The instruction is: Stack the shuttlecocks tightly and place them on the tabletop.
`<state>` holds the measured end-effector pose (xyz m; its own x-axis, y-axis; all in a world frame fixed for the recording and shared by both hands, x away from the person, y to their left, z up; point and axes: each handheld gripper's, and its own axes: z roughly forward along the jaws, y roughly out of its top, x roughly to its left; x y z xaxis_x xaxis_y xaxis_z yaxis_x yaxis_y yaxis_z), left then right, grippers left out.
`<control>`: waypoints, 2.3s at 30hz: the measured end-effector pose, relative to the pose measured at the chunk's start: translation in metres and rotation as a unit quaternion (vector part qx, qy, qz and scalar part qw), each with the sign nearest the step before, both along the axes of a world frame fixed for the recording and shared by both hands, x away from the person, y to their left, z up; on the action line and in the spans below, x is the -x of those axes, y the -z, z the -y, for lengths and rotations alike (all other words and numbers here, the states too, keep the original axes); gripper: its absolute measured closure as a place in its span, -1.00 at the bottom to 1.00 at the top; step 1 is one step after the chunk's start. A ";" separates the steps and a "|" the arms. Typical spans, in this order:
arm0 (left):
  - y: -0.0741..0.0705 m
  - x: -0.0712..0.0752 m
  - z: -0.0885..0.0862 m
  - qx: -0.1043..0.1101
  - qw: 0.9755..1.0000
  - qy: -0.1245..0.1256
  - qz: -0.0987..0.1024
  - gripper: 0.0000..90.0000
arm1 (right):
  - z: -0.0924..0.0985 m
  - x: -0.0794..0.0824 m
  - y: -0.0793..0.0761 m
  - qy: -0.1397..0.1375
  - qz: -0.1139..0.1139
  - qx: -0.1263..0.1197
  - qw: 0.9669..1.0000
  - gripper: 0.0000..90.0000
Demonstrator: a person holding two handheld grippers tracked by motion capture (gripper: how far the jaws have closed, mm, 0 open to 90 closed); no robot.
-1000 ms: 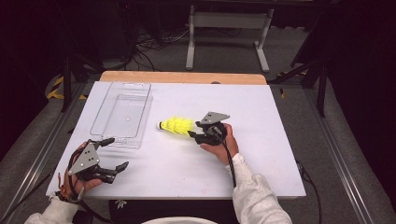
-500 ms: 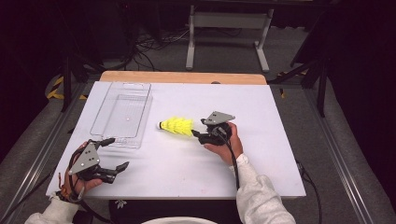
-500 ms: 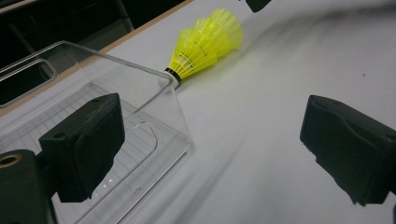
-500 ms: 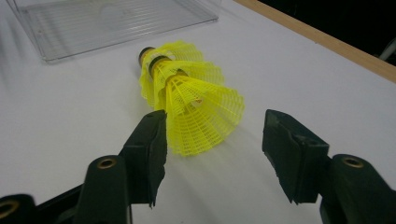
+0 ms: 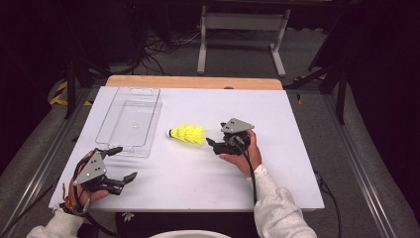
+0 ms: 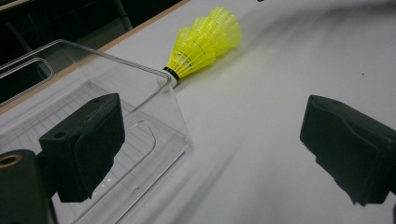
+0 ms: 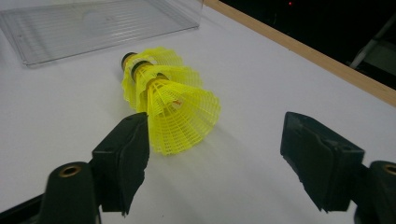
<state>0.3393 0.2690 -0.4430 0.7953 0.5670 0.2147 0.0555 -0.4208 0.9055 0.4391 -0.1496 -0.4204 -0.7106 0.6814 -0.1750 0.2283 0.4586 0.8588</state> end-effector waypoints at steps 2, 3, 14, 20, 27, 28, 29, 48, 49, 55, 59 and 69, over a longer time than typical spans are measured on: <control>0.000 0.000 0.000 0.000 1.000 0.000 -0.001 -0.83 | 0.000 0.002 0.000 0.005 0.004 0.004 1.000 -0.58; 0.000 0.000 0.000 -0.001 1.000 0.000 -0.001 -0.83 | 0.001 0.003 0.000 0.004 0.008 0.008 1.000 -0.61; 0.000 -0.001 0.001 -0.004 1.000 0.000 0.002 -0.83 | 0.006 0.010 0.002 0.016 0.022 0.006 1.000 -0.86; 0.001 -0.001 0.000 -0.002 1.000 -0.001 0.000 -0.83 | 0.010 0.020 0.009 0.024 0.040 0.001 0.999 -0.90; 0.001 -0.001 0.001 -0.005 1.000 -0.002 -0.002 -0.84 | 0.017 0.033 0.013 0.017 0.057 -0.001 0.998 -0.86; 0.001 -0.001 0.001 -0.006 1.000 -0.002 -0.002 -0.83 | 0.018 0.034 0.014 0.016 0.061 0.002 0.998 -0.87; 0.002 -0.001 0.001 -0.006 1.000 -0.002 -0.002 -0.84 | 0.018 0.037 0.015 0.016 0.066 0.003 0.998 -0.86; -0.008 -0.029 0.032 -0.014 1.000 0.000 0.017 -0.92 | 0.027 0.059 0.025 0.020 0.097 0.008 0.995 -0.92; -0.010 -0.031 0.034 -0.015 1.000 0.000 0.021 -0.92 | 0.027 0.060 0.025 0.027 0.102 0.009 0.994 -0.92; -0.015 -0.039 0.041 -0.004 1.000 0.007 0.026 -0.92 | 0.027 0.061 0.022 0.025 0.105 0.004 0.994 -0.92; -0.020 -0.044 0.046 0.003 1.000 0.011 0.027 -0.91 | 0.027 0.061 0.022 0.024 0.105 0.000 0.994 -0.92; -0.016 -0.045 0.050 0.031 0.999 0.020 0.014 -0.90 | 0.025 0.059 0.022 0.019 0.099 -0.006 0.995 -0.91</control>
<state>0.3841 0.2190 -0.4271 0.8112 0.5485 0.2026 0.0144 -0.3652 0.9308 0.3797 -0.1743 -0.4419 -0.6359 0.7108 -0.3008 0.0706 0.4416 0.8944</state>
